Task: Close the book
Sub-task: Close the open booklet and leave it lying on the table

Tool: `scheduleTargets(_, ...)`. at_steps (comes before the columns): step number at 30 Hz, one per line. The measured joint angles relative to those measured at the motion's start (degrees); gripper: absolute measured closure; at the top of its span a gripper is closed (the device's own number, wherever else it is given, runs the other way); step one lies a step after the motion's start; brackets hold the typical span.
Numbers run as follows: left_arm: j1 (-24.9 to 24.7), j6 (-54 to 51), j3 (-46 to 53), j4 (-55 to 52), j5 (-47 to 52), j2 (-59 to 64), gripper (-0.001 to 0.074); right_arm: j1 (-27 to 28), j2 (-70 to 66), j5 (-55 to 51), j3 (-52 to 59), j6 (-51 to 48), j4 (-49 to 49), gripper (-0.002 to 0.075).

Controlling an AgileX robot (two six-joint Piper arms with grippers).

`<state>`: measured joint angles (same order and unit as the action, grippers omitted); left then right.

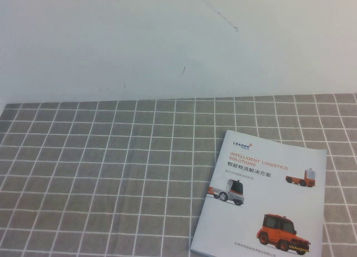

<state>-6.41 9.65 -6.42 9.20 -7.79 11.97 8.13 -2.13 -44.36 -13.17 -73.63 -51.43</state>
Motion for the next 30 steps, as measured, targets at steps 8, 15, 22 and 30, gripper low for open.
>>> scheduleTargets(8, 0.6, 0.1, 7.2, 0.1, 11.6, -10.6, 0.0739, -0.1, 0.0, -0.1, 0.0, 0.0, 0.0, 0.0729)
scheduleTargets(15, 0.6, -0.2, 6.6, 0.0, 31.9, -12.5, 0.0739, -0.1, 0.0, -0.3, 0.0, 0.0, -0.1, 0.0729)
scheduleTargets(22, 3.0, -0.2, 6.4, -0.2, 32.9, -12.6, 0.0739, -0.1, 0.0, -0.3, 0.0, 0.0, -0.1, 0.0729)
scheduleTargets(30, 3.8, -2.4, 6.4, 0.5, 32.9, -12.6, 0.0739, -0.1, 0.0, -0.4, 0.0, 0.0, -0.1, 0.0729)
